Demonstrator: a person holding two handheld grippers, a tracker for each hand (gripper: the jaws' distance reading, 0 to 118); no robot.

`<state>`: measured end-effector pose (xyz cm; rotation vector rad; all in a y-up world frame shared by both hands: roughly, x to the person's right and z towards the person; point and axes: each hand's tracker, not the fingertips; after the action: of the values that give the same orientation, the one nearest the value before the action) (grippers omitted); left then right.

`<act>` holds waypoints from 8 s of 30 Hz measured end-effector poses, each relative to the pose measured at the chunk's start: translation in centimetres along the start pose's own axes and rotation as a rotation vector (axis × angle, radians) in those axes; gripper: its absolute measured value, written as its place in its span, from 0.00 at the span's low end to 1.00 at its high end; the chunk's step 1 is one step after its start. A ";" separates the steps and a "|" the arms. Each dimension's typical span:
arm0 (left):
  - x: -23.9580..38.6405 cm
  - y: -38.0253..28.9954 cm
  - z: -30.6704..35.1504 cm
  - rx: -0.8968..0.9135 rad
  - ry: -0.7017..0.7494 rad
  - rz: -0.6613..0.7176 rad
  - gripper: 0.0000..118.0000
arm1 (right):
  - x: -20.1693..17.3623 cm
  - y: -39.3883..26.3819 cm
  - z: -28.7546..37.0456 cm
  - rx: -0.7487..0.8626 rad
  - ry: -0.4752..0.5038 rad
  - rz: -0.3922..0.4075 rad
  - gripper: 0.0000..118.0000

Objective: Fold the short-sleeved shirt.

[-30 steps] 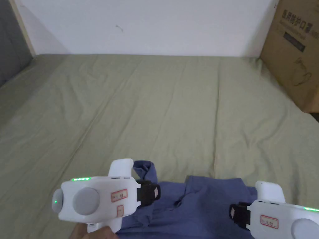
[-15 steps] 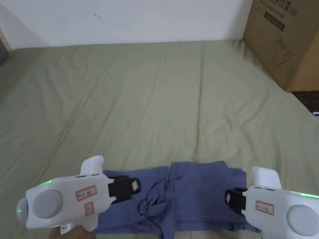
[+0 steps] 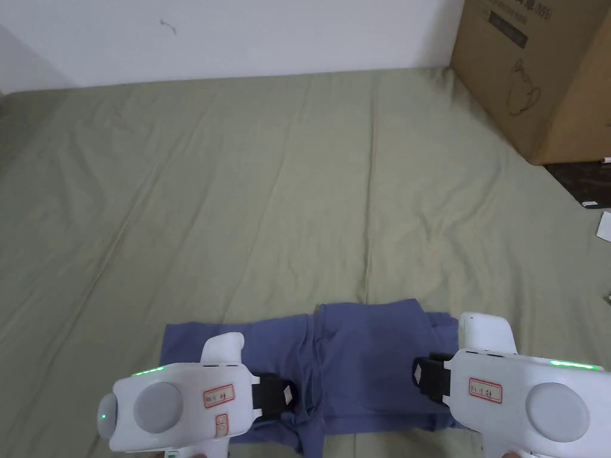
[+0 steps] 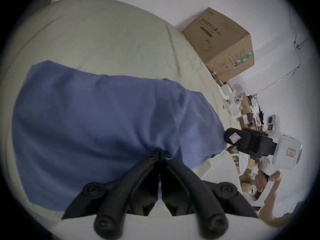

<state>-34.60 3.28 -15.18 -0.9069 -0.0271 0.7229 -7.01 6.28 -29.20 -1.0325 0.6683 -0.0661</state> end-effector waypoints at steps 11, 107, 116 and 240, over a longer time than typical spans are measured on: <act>2.8 -1.4 -1.9 -0.107 -0.079 -0.105 0.02 | 0.4 -0.3 0.2 -0.011 0.000 -0.019 0.00; -3.2 4.5 1.6 -0.033 -0.087 0.092 0.03 | 2.3 -0.1 0.8 -0.013 -0.030 -0.063 0.00; 2.2 1.8 -4.7 -0.180 -0.121 0.012 0.02 | 2.4 -0.6 0.7 -0.028 -0.023 -0.063 0.00; 1.9 6.7 15.0 0.451 0.628 -0.297 0.00 | -10.4 5.5 1.2 0.214 -0.074 0.282 0.00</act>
<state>-41.65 17.68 -11.07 -0.6411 0.5284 0.1323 -16.14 13.77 -28.21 -0.7250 0.7174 0.1427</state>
